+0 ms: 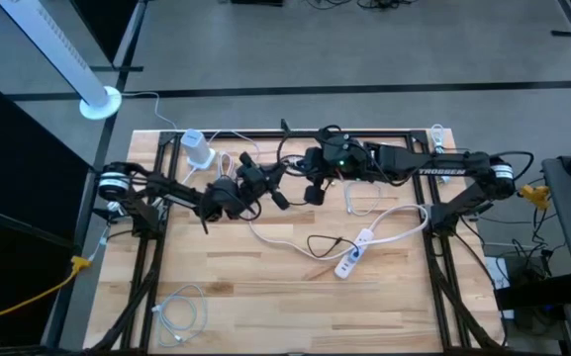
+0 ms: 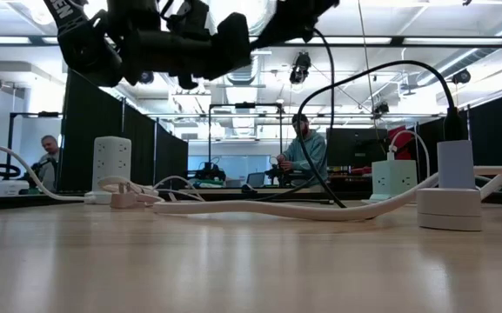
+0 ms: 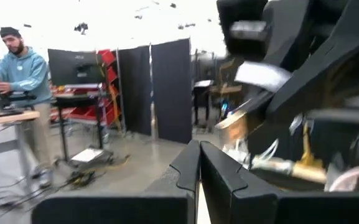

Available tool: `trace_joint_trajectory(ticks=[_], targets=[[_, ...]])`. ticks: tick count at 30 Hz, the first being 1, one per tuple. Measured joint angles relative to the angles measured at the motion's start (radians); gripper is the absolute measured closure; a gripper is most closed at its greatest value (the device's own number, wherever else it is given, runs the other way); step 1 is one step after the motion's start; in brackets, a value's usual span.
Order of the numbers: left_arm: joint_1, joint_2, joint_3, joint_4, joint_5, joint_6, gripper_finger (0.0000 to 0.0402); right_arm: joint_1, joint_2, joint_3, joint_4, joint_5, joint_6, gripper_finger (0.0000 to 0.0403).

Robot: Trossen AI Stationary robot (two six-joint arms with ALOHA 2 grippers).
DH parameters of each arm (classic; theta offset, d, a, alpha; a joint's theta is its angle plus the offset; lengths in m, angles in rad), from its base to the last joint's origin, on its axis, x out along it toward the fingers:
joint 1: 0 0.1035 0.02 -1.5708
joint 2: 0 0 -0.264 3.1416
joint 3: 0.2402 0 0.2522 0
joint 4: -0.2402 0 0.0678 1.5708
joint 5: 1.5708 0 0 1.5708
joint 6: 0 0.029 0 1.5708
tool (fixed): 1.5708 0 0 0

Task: Insert USB
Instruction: Insert the black charger cable into the green outlet extension

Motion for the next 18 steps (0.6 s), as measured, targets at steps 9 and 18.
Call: trace_joint_trajectory(ticks=[9, 18], targets=[[-0.018, -0.001, -0.142, -0.012, 0.000, 0.012, 0.0401, -0.235, -0.052, 0.057, -0.601, 0.079, -0.322, 0.0384], [-0.020, -0.009, -0.239, 0.071, 0.233, -0.029, 0.0402, -0.552, -0.034, 0.052, -0.762, -0.079, -0.718, 0.0384]])
